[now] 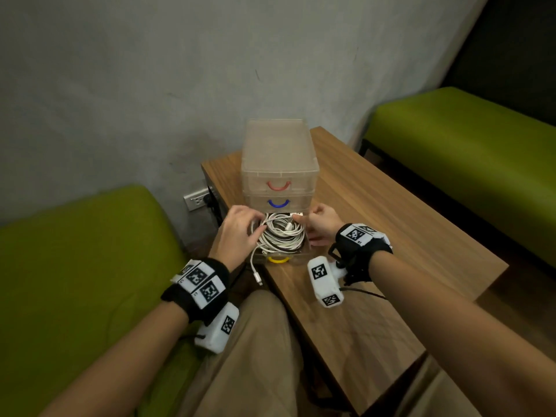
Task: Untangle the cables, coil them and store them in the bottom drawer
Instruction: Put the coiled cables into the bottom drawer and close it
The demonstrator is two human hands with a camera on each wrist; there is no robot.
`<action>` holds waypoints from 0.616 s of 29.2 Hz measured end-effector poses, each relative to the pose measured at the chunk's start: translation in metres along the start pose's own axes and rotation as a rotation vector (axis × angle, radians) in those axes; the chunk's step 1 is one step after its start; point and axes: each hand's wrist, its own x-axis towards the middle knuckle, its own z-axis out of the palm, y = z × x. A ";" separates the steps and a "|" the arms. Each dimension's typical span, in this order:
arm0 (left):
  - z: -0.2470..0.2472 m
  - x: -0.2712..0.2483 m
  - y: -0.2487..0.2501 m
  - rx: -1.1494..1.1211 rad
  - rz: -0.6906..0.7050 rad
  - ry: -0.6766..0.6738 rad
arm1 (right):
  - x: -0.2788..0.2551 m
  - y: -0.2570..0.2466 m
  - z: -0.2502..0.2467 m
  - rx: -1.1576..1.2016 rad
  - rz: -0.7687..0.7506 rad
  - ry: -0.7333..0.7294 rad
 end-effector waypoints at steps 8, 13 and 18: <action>-0.008 0.030 -0.034 -0.461 -0.439 -0.206 | -0.001 0.004 0.005 0.136 -0.183 0.021; -0.010 0.048 -0.044 -0.289 -0.396 -0.293 | -0.001 0.005 0.001 -0.054 -0.276 0.037; -0.004 0.048 -0.046 -0.387 -0.415 -0.257 | -0.024 0.003 0.007 -0.458 -0.480 0.253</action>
